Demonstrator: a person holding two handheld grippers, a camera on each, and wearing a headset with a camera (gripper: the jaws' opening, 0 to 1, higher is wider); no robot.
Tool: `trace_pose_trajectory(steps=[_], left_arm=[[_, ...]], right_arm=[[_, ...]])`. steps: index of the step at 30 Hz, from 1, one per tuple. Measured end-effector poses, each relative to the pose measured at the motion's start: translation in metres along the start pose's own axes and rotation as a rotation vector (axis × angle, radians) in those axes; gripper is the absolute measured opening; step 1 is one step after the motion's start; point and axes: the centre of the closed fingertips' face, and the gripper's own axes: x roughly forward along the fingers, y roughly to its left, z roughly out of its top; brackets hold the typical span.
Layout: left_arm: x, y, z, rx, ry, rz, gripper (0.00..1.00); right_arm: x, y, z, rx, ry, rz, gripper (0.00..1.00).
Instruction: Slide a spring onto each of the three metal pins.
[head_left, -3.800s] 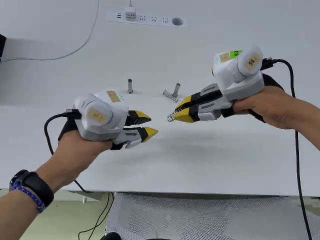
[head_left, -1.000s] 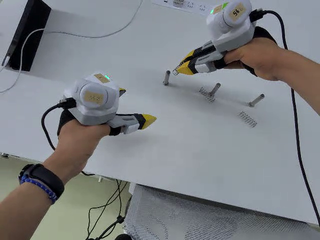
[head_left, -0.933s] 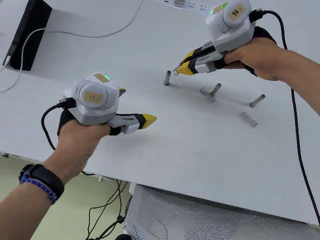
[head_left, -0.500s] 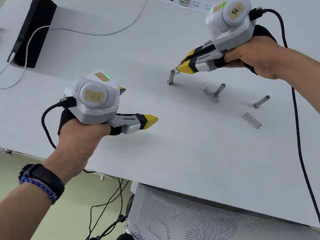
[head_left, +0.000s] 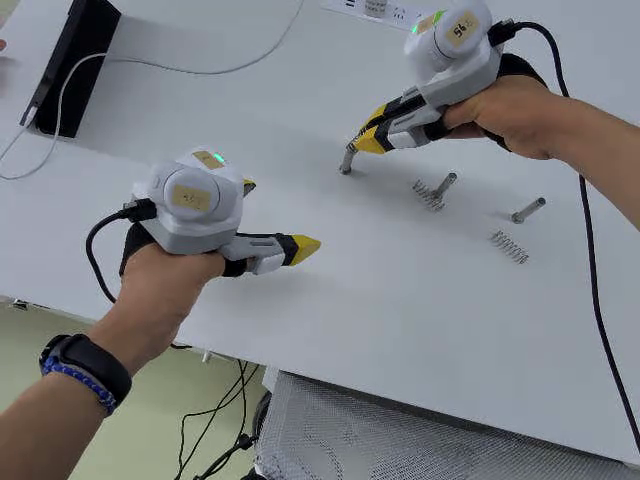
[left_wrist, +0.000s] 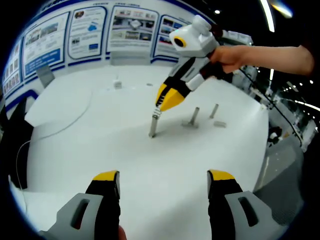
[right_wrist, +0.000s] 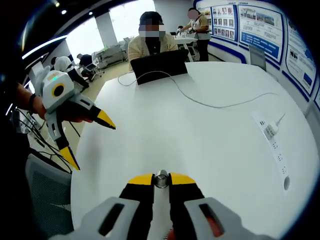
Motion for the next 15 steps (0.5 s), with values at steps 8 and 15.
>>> trace_pose_trajectory(steps=[8,15], left_arm=[[-0.0007,-0.0003,-0.0034,-0.005,0.006,-0.003,0.72],[0.0008,-0.0014,-0.0019,-0.005,0.004,-0.007,0.72]], right_arm=[[0.0021,0.0029,0.0030,-0.022,0.002,-0.001,0.12],[0.0052,0.0054,0.0039,-0.044,0.016,0.003,0.12]])
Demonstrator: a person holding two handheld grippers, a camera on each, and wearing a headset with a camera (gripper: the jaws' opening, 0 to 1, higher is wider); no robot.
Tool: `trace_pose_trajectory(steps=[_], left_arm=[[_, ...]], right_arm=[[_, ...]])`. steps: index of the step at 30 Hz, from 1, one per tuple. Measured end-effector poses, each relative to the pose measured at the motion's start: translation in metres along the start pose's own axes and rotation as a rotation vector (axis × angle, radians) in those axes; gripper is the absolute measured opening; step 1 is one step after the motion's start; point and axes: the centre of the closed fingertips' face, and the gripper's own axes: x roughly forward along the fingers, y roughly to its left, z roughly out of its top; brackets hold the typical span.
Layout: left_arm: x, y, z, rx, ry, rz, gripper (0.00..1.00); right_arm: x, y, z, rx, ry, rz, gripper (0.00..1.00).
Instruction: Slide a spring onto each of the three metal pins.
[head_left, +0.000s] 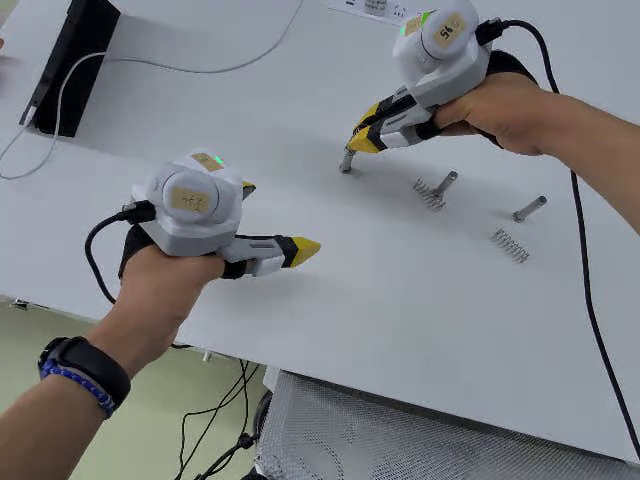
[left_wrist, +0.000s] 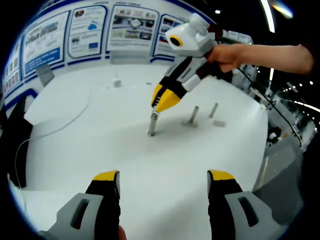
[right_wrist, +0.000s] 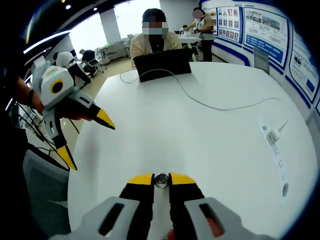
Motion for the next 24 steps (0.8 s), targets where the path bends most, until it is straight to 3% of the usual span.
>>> trace_pose_trajectory(steps=[24], left_arm=[[0.003,-0.003,0.000,-0.006,0.005,-0.010,0.72]], right_arm=[[0.012,0.003,-0.006,-0.052,0.040,0.015,0.13]])
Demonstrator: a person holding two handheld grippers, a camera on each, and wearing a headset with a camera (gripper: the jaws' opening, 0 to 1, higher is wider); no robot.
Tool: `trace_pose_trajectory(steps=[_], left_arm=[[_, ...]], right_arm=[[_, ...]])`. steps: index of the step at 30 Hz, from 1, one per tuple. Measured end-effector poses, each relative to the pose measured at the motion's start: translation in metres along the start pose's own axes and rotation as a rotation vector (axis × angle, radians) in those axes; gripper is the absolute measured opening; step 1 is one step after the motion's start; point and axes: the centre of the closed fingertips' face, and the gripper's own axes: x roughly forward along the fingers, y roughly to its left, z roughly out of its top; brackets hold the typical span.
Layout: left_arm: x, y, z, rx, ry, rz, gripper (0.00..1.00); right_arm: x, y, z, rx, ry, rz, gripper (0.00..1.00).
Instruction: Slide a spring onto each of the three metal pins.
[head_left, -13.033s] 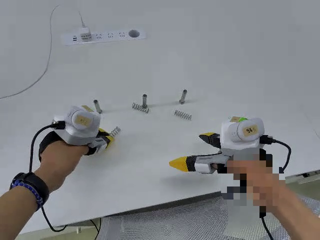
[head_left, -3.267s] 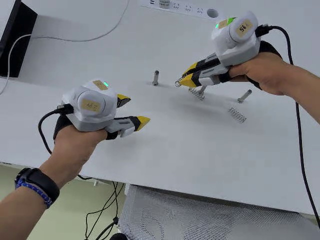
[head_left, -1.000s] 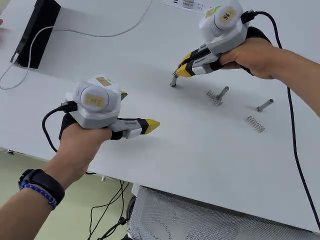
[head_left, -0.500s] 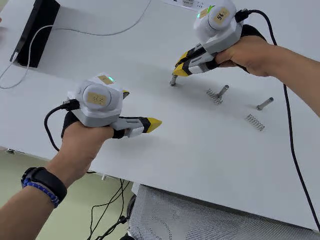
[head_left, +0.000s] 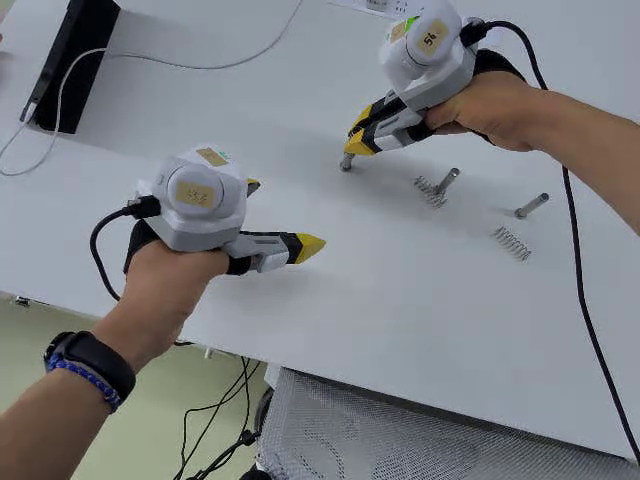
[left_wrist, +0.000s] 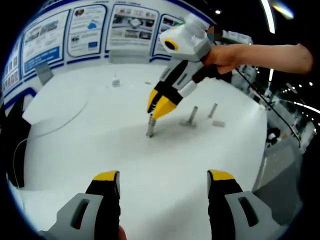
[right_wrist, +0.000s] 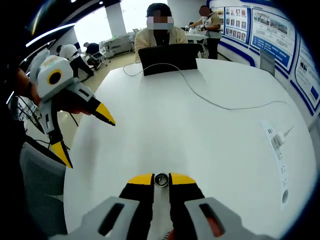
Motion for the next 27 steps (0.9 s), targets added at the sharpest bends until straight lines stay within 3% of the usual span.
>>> trace_pose_trajectory(steps=[27], left_arm=[[-0.001,-0.003,-0.006,-0.008,0.012,-0.004,0.72]], right_arm=[[0.020,0.006,-0.012,-0.015,0.043,0.018,0.13]])
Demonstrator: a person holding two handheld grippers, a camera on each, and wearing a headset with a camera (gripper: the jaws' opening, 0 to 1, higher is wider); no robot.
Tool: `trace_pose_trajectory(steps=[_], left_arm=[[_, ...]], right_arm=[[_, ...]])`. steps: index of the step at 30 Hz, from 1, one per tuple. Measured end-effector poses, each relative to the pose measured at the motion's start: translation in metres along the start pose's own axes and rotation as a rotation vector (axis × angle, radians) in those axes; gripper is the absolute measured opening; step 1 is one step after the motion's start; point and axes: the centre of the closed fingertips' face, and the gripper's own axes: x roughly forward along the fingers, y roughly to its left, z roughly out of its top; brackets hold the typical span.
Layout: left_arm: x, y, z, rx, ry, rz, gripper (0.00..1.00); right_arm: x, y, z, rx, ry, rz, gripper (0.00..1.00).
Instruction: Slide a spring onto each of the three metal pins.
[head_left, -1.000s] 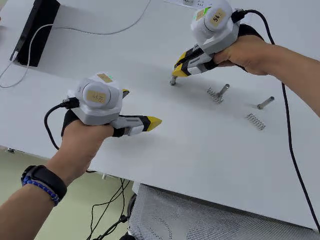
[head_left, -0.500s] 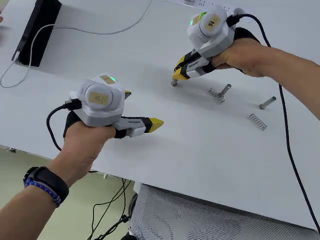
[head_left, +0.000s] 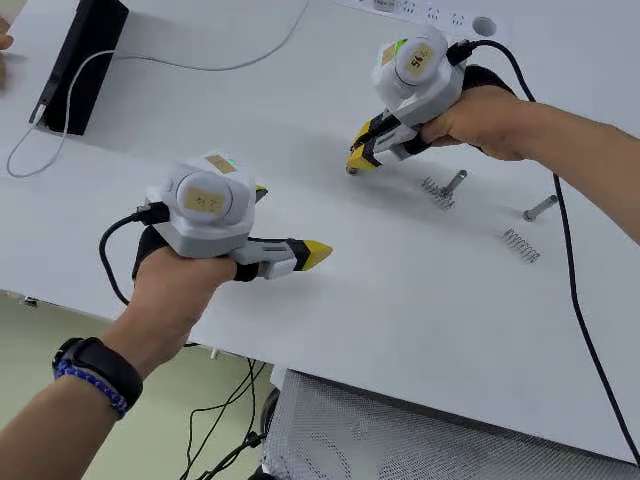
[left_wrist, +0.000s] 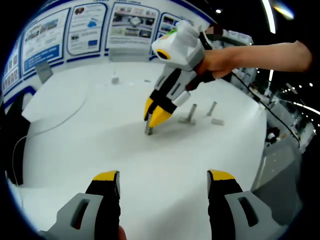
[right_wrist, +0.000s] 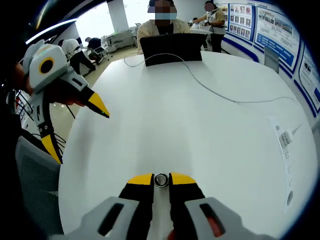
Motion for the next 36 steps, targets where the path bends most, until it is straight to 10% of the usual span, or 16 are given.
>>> trace_pose_trajectory(steps=[15,36], left_arm=[[-0.002,-0.003,-0.002,-0.001,0.007,-0.005,0.72],[-0.002,-0.019,0.001,0.014,0.008,-0.033,0.75]], right_arm=[[-0.006,0.008,-0.005,0.009,0.010,0.000,0.21],[-0.057,0.010,-0.013,0.151,-0.129,-0.132,0.51]])
